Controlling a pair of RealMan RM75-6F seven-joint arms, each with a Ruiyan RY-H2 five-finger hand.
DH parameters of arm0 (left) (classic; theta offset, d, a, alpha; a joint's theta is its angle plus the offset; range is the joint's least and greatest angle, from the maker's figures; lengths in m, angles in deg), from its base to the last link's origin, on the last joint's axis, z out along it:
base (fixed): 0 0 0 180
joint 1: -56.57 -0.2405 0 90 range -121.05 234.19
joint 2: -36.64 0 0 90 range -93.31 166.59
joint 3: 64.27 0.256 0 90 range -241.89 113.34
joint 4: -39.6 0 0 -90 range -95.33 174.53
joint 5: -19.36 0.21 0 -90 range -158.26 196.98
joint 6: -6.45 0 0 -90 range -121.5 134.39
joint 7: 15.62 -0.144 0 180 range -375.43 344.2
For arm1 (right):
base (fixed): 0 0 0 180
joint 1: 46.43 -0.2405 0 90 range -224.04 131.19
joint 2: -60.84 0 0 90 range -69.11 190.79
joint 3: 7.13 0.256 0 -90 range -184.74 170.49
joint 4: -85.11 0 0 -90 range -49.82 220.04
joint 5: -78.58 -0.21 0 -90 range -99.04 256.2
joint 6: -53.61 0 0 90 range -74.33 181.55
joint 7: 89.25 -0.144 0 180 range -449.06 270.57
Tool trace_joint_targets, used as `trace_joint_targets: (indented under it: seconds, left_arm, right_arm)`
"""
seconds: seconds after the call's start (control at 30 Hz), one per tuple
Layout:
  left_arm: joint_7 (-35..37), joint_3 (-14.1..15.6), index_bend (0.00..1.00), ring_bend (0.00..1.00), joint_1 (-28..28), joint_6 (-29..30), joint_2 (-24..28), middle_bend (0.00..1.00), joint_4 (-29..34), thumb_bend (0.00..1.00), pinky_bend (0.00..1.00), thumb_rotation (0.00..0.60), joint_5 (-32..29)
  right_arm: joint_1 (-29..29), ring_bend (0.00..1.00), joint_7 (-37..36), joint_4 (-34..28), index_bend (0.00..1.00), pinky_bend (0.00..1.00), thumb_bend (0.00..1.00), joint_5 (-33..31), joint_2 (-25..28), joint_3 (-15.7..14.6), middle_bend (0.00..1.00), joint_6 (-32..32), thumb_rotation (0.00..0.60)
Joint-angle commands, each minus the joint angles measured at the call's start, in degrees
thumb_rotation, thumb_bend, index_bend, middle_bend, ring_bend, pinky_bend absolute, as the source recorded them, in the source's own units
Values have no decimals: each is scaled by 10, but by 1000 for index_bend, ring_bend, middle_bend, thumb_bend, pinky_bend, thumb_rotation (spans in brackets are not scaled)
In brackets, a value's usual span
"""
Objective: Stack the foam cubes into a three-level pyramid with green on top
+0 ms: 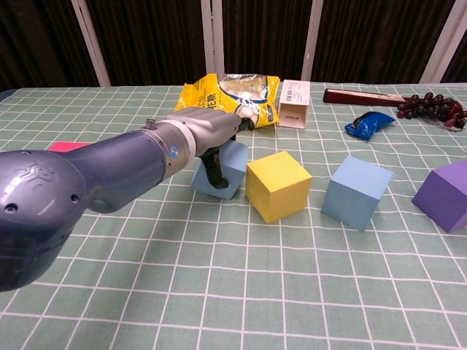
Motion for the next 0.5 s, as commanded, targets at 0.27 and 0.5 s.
trace_joint_targets:
  seconds: [0.27, 0.5]
  left_arm:
    - [19, -2, 0, 0, 12, 8, -5, 310, -15, 362, 0, 600, 11]
    - [31, 3, 0, 0, 13, 10, 0, 311, -19, 362, 0, 600, 18]
  right_arm:
    - [1, 0, -1, 1, 0, 24, 222, 1, 0, 0, 0, -2, 600]
    - [1, 0, -3, 1, 0, 24, 222, 2, 1, 0, 0, -2, 600]
